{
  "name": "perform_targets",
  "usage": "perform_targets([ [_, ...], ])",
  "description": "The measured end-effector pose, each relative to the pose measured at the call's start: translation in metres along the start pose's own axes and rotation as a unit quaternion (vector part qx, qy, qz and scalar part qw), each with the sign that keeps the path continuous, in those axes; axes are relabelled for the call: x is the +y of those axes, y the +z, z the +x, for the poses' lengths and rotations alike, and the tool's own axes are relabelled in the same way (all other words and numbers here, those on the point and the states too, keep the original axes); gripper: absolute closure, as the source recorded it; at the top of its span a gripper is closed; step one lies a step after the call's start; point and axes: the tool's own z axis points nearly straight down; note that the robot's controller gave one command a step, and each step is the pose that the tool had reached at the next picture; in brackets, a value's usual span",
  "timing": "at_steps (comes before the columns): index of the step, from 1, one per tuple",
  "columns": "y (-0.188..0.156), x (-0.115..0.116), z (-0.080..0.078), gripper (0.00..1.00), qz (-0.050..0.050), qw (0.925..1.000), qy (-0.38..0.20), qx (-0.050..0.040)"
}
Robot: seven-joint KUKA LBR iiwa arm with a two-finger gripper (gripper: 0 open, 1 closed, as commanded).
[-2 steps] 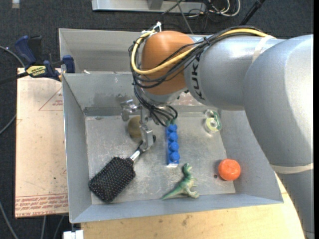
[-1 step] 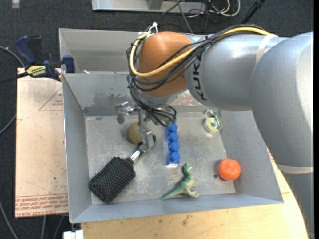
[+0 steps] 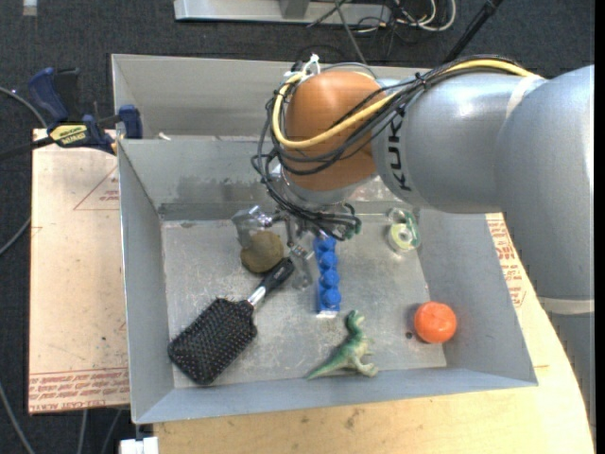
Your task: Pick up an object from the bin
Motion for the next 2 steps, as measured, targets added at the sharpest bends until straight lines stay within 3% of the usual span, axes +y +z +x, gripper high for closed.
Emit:
perform_targets([
  [1,0.036,0.011,0.0155,1.0,0.0,0.9998,0.02,-0.0009],
  [2,0.036,0.0109,0.0156,1.0,0.0,0.9998,0.02,-0.0008],
])
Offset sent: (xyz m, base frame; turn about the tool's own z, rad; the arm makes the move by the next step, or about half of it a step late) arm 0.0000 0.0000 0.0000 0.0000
